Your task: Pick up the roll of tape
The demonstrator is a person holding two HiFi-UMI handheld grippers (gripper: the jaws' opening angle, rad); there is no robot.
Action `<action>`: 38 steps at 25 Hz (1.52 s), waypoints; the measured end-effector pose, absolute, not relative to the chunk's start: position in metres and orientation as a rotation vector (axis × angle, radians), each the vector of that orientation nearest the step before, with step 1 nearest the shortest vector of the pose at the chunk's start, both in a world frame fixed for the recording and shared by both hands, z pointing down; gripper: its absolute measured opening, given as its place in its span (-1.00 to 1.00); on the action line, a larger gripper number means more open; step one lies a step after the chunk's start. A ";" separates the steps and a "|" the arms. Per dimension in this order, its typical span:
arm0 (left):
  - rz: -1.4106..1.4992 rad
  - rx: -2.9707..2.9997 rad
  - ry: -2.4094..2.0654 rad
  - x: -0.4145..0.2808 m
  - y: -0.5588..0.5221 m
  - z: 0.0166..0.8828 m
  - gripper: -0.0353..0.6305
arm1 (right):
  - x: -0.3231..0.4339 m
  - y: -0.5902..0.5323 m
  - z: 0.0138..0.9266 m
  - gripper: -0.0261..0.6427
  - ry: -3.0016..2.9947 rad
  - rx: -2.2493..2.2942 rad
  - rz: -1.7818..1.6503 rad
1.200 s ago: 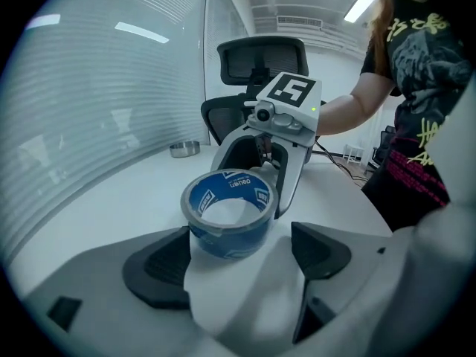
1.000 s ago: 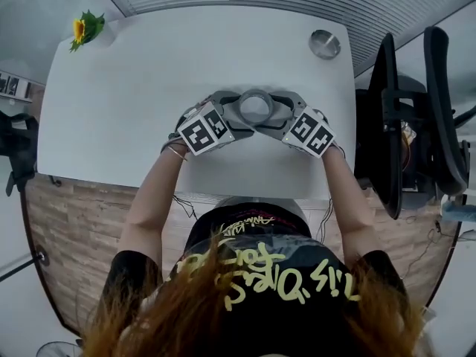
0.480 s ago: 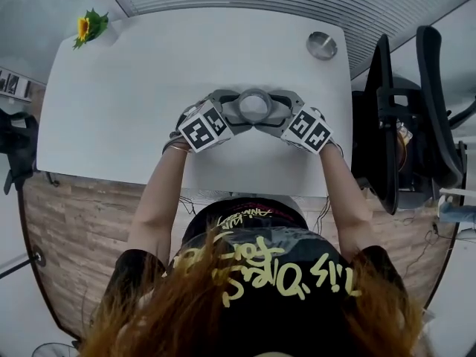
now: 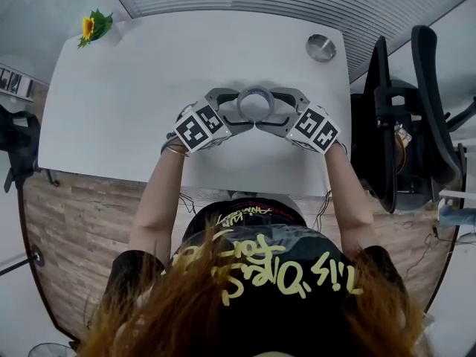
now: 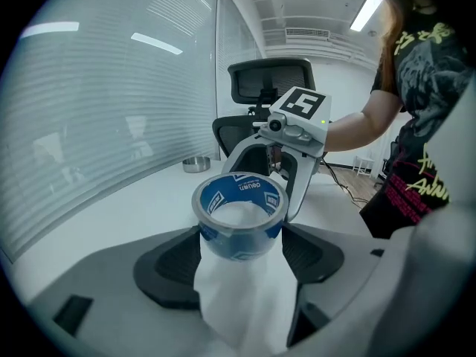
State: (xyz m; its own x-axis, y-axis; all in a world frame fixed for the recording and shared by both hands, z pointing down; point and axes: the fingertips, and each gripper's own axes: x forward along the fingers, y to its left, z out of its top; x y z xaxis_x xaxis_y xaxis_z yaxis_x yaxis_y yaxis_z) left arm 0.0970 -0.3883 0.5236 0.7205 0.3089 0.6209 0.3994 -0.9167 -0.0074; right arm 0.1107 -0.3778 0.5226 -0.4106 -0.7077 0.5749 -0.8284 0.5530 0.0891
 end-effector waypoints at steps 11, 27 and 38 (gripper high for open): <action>-0.915 -2.760 -0.506 0.089 -0.383 0.475 0.12 | 0.102 -0.373 0.474 0.13 -2.258 1.252 0.171; -0.819 -2.785 -0.507 0.074 -0.369 0.422 0.12 | 0.087 -0.359 0.419 0.13 -2.327 1.290 0.092; -0.679 -2.812 -0.504 0.059 -0.356 0.383 0.11 | 0.071 -0.344 0.380 0.13 -2.405 1.317 0.031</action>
State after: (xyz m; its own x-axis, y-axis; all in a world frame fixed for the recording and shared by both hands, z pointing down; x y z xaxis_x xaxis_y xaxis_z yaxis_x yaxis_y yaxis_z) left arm 0.0586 -0.3558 0.3825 0.8357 0.2783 0.4735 0.3727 -0.9206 -0.1168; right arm 0.0708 -0.3443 0.3796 -0.4780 -0.8051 0.3513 -0.8139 0.5564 0.1676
